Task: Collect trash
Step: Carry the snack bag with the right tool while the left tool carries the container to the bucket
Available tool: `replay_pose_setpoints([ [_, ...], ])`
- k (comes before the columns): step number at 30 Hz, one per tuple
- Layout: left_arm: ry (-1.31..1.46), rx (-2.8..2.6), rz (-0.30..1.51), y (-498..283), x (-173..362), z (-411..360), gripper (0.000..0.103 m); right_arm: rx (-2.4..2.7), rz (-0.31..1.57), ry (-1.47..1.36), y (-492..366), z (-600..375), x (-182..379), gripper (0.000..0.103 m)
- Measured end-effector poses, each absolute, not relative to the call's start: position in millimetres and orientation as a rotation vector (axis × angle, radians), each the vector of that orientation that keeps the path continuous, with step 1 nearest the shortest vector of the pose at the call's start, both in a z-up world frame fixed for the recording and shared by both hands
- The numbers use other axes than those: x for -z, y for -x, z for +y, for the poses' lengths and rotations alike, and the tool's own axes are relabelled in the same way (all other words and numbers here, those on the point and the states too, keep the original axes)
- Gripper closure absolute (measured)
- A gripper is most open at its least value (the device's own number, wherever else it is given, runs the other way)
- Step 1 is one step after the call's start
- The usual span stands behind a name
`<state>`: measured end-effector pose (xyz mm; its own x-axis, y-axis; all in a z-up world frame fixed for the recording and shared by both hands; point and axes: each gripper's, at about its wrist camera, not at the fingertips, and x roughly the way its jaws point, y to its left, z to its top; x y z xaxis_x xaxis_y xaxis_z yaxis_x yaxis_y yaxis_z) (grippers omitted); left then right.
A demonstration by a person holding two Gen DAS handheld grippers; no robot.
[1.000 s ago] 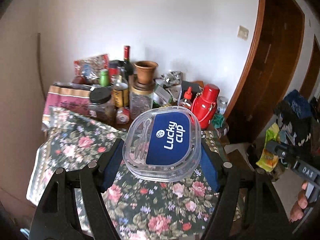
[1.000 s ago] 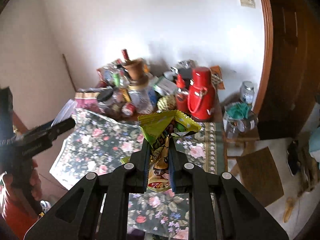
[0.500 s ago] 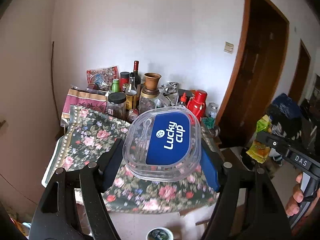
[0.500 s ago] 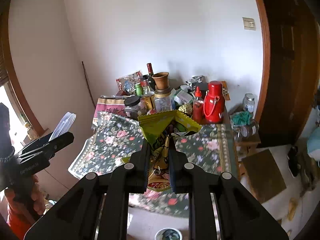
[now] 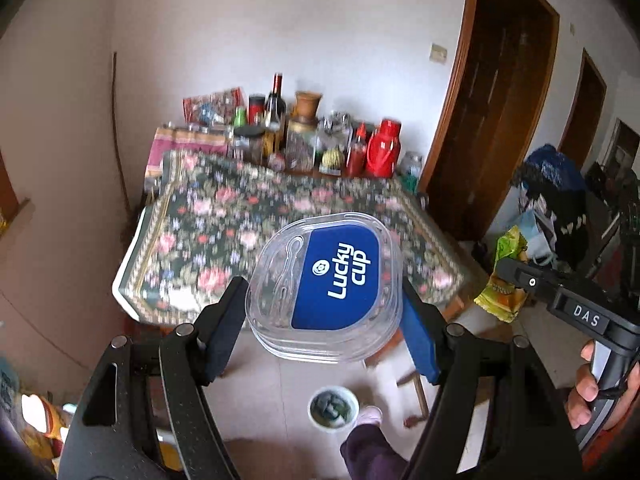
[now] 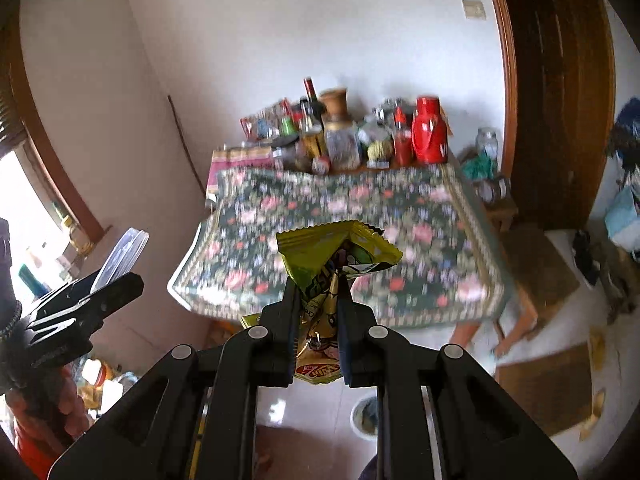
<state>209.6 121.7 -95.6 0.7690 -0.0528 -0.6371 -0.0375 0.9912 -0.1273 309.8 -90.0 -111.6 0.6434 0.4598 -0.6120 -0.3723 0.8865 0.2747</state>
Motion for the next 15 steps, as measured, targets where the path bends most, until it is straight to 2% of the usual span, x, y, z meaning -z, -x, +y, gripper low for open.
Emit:
replay_pose_setpoints([
  [9, 0.166, 0.039, 0.858, -217.0, 154.4, 104.1, 0.031, -0.456, 0.907, -0.097, -304.8, -94.0, 170.6, 0.088],
  [15, 0.232, 0.052, 0.957, -250.4, 221.4, 84.1, 0.031, -0.464, 1.011, -0.055, -327.1, -99.8, 225.6, 0.088],
])
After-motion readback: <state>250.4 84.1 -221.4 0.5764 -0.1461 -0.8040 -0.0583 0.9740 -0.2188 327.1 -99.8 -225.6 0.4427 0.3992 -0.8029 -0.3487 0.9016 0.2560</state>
